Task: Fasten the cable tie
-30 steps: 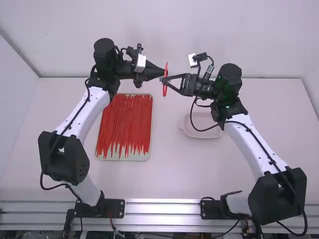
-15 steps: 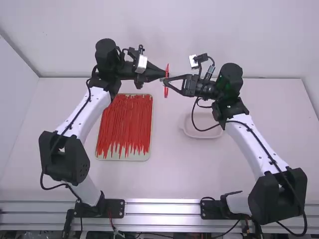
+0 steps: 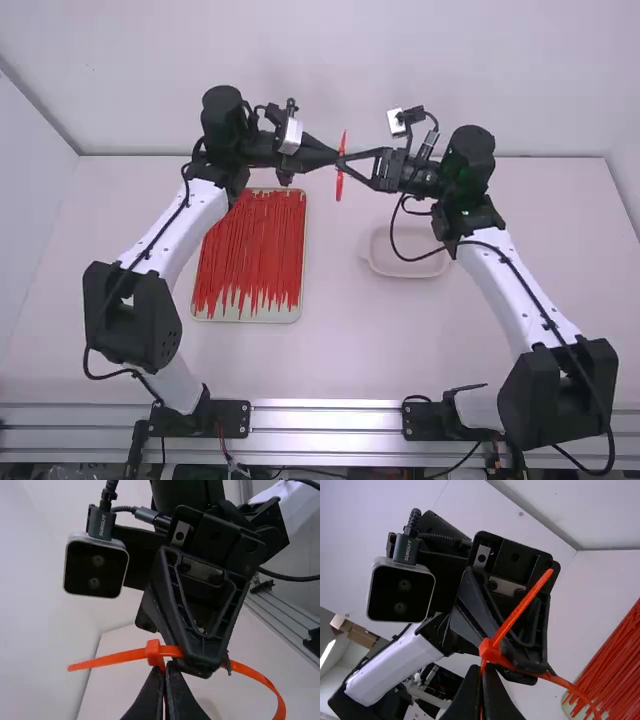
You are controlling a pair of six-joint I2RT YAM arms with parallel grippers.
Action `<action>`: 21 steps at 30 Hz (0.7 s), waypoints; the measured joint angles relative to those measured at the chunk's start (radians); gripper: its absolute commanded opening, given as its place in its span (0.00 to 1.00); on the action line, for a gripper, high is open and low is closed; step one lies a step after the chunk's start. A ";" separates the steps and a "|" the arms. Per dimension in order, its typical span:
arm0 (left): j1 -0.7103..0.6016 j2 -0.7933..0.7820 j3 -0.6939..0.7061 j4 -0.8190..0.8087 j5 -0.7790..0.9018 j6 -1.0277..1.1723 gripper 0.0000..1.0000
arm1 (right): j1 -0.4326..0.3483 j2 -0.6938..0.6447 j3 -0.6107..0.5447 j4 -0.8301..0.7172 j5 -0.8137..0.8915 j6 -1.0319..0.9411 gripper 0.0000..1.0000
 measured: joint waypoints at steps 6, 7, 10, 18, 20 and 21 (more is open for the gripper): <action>0.000 0.000 -0.001 0.057 -0.007 -0.033 0.02 | 0.000 0.000 0.000 0.012 -0.003 0.000 0.01; 0.000 0.000 -0.002 0.068 -0.010 -0.051 0.02 | -0.002 0.000 0.000 0.015 -0.004 0.000 0.08; 0.002 0.000 -0.003 0.081 -0.018 -0.082 0.02 | -0.006 0.000 0.000 0.007 -0.018 0.002 0.29; -0.005 0.000 -0.003 0.055 0.049 -0.103 0.02 | -0.063 0.000 -0.005 0.044 -0.047 0.069 0.36; -0.011 0.000 -0.003 0.042 0.070 -0.103 0.02 | -0.078 0.000 -0.005 0.061 -0.047 0.082 0.37; -0.012 0.000 -0.003 0.041 0.075 -0.102 0.02 | -0.081 0.000 -0.005 0.064 -0.046 0.087 0.37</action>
